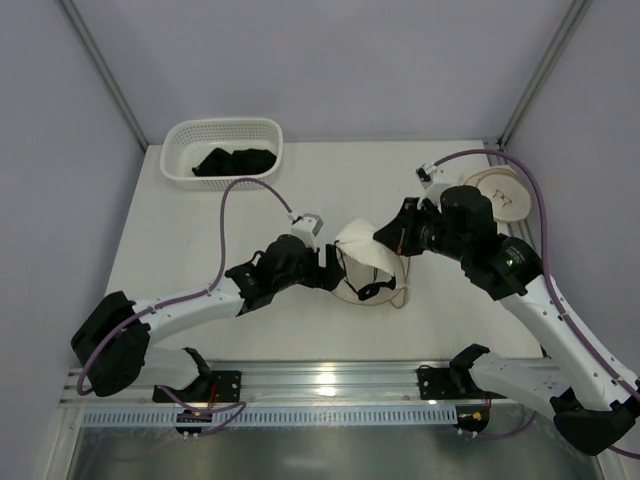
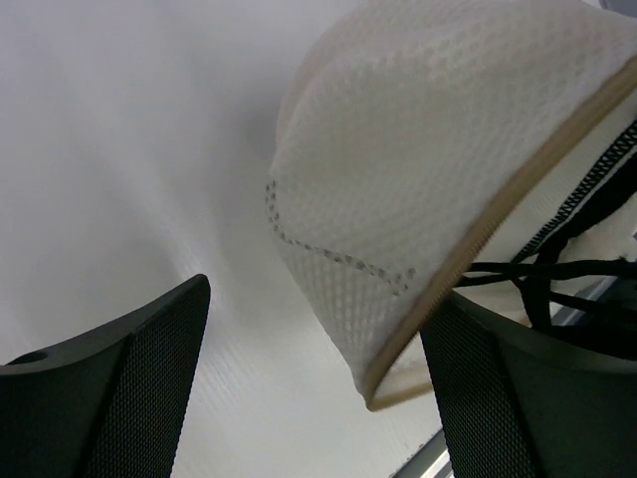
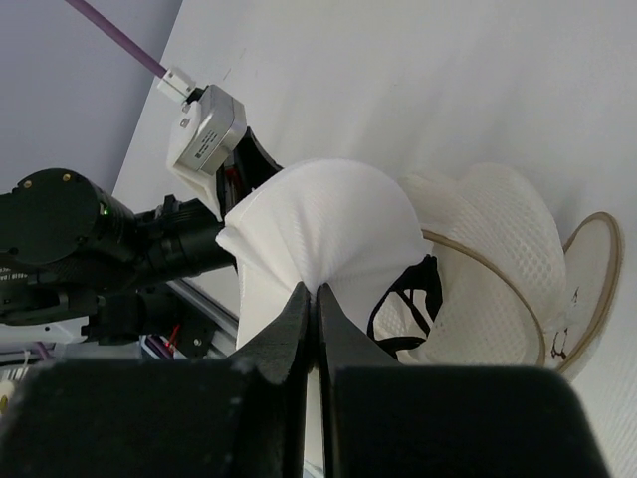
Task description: Unzip the laundry bag and remove the bra
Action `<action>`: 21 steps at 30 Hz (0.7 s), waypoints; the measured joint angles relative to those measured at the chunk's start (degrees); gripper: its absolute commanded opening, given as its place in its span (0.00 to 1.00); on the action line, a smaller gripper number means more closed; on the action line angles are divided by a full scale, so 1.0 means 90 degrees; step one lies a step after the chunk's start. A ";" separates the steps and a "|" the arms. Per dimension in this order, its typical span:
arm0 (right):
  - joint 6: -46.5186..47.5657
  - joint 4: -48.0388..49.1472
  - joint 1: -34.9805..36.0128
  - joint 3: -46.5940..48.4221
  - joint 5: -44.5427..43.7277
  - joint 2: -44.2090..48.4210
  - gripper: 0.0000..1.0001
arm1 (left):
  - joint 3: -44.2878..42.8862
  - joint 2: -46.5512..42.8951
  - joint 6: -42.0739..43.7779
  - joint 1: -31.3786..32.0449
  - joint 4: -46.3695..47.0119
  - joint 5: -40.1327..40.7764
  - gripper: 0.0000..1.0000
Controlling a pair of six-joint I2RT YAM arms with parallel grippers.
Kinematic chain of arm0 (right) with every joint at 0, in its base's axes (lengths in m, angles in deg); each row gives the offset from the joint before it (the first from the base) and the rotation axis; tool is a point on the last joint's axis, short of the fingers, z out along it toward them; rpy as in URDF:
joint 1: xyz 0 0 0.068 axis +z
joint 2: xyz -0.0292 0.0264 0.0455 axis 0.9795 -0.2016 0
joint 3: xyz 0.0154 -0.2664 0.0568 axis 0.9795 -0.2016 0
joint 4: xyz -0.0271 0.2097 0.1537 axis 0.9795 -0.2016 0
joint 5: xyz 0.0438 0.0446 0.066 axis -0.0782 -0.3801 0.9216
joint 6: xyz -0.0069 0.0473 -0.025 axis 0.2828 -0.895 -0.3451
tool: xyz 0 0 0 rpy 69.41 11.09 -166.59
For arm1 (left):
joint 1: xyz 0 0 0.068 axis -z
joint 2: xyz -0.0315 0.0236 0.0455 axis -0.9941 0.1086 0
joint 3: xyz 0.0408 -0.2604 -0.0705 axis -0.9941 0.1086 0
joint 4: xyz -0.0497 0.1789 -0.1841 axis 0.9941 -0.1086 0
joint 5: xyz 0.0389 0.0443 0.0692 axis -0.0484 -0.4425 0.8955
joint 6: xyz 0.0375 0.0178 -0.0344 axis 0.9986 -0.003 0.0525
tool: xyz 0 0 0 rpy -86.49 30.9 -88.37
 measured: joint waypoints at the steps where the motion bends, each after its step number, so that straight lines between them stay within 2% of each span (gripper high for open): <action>1: 0.0000 -0.0002 0.0000 0.0000 0.0092 0.0000 0.04 | 0.0000 0.0000 0.0056 0.0000 0.0002 0.0085 0.82; 6: 0.0019 -0.0087 -0.0010 0.0002 0.0401 0.0019 0.04 | 0.0002 0.0002 0.0221 0.0000 0.0022 0.0340 0.74; 9: 0.0024 -0.0131 -0.0056 0.0002 0.0493 0.0090 0.03 | 0.0002 0.0010 0.0260 0.0000 0.0029 0.0379 0.57; 10: 0.0024 -0.0153 -0.0073 0.0002 0.0500 0.0119 0.04 | 0.0002 0.0017 0.0277 0.0000 0.0036 0.0376 0.42; 12: 0.0027 -0.0204 -0.0100 0.0002 0.0522 0.0189 0.03 | 0.0002 0.0044 0.0313 0.0000 0.0053 0.0372 0.28; 13: 0.0027 -0.0226 -0.0112 0.0002 0.0532 0.0219 0.04 | 0.0002 0.0061 0.0342 0.0000 0.0066 0.0369 0.11; 14: 0.0027 -0.0243 -0.0124 0.0002 0.0544 0.0248 0.04 | 0.0002 0.0090 0.0311 0.0000 0.0078 0.0357 0.03; 15: 0.0027 -0.0253 -0.0126 0.0002 0.0546 0.0270 0.04 | 0.0002 0.0124 0.0313 0.0000 0.0083 0.0352 0.00; 21: 0.0019 -0.0151 -0.0192 0.0005 0.0816 0.0432 0.04 | -0.0051 0.0488 0.0328 0.0000 0.0061 0.0335 0.00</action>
